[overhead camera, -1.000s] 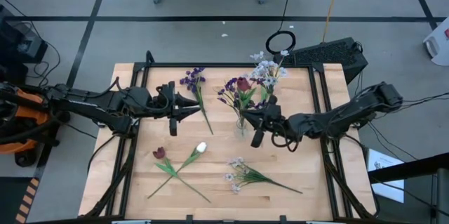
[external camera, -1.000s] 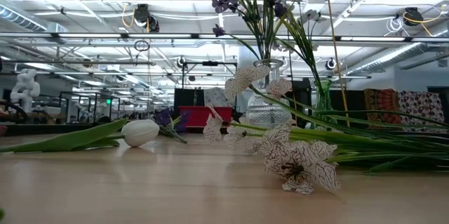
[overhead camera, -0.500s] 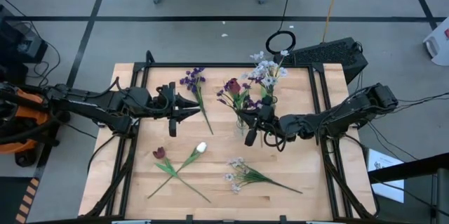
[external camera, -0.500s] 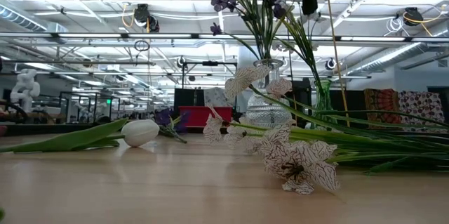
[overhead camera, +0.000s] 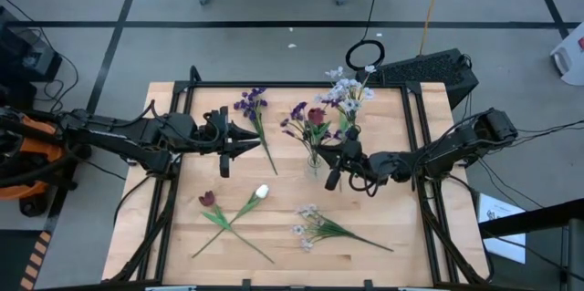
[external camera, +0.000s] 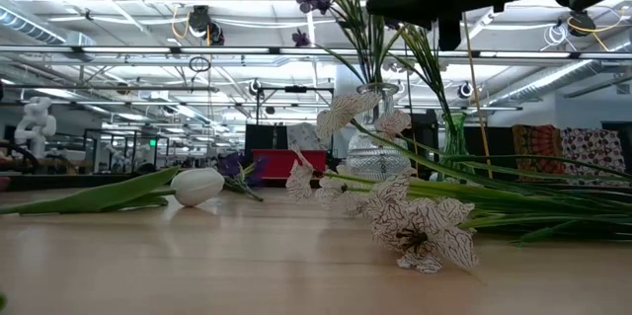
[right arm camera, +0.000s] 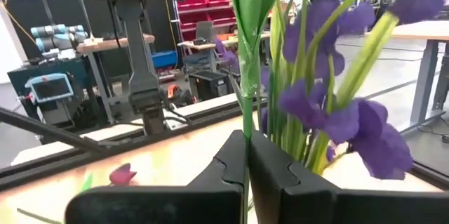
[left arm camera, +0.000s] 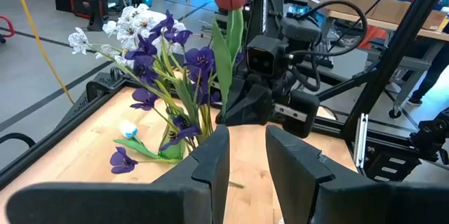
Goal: Sort flowers into vase by color
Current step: Put the top red tulip into the transparent vase, then put the purple flowers into the transparent vase
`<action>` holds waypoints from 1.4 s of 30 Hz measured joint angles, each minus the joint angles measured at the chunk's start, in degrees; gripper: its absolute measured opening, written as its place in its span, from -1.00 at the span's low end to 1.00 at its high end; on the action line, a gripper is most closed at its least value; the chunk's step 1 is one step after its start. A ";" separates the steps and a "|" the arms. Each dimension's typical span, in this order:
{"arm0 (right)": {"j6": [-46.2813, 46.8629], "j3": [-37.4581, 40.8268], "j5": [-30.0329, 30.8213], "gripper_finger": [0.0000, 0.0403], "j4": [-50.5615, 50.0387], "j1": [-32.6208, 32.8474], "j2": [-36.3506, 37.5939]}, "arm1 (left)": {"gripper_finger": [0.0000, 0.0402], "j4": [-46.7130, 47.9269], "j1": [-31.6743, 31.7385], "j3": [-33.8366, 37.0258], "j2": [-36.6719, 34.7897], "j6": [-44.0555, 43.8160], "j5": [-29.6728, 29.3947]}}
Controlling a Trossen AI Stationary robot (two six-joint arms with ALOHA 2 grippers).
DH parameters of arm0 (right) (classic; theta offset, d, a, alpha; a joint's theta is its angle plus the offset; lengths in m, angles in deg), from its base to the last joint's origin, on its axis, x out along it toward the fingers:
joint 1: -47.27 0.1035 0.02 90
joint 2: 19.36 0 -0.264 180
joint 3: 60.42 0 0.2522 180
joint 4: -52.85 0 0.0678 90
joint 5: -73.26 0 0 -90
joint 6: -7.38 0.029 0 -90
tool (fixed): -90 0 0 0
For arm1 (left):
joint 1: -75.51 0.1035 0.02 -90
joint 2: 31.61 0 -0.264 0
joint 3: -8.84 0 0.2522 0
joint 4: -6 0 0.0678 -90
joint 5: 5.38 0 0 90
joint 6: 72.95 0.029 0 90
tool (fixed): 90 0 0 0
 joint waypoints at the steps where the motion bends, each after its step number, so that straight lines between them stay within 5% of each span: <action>1: 0.02 0.07 0.01 -1.00 0.02 0.05 0.00 | -0.50 0.00 0.00 0.00 0.00 0.00 0.00; 22: 2.49 0.13 -0.03 -0.98 -11.27 0.10 0.04 | -0.50 3.58 0.00 0.04 0.00 0.17 -0.31; 35: 4.95 0.13 -4.59 -0.45 -12.86 0.10 1.13 | -0.50 3.58 0.00 0.04 0.00 0.09 -0.50; 42: 10.21 0.13 -7.52 -0.34 -23.59 0.58 9.64 | -0.50 3.65 0.00 0.04 0.00 0.06 -0.52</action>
